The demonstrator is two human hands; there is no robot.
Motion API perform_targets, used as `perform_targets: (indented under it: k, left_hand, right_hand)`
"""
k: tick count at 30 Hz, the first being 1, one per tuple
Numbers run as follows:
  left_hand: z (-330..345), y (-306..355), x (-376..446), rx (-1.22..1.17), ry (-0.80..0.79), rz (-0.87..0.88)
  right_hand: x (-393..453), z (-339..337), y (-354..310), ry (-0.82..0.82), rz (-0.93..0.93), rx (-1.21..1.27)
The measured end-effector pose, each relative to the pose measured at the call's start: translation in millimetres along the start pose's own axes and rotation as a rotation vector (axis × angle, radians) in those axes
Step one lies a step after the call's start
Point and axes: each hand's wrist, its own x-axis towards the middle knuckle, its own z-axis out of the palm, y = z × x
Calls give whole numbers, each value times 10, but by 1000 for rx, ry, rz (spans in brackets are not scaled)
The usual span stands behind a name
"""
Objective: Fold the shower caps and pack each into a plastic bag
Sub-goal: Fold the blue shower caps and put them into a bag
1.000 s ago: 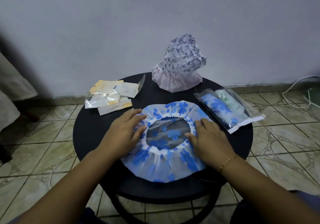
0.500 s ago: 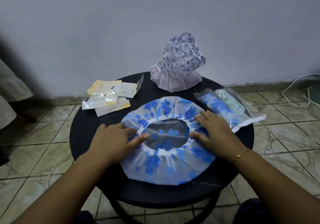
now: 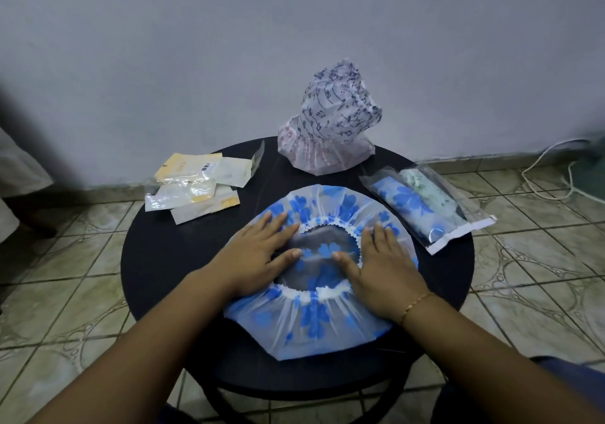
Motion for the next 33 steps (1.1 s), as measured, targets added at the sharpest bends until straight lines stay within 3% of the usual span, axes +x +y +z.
perform_targets:
  k: [8,11,15,19,22,24,27,33]
  left_hand:
    - [-27,-21,-60,82,-83,-242]
    - [-101,91,-158,157,-55,-295]
    - [-256,201,-341,197,75,-313]
    - [-270,255,-378,188,280,-297]
    - [-151,169,-266,139,503,-106]
    - [-73,132,-200,62,371,-56]
    - [63,69,-181,59,37,-99]
    - [58,-129,-197,57,-22,-128]
  right_hand:
    - [126,-83,228,-29,-172,-110]
    - [186,-167,278,52,-269,-71]
    - [126,-263,204,382,-260,-19]
    - [35,-266,97,316,-123,-100]
    - [1,-194,98,292,-134,-148]
    - [16,-150,123,218,-131,-186]
    - [44,-114,189,22,-125,-188]
    - [47,-148,293,-118,-91,-49]
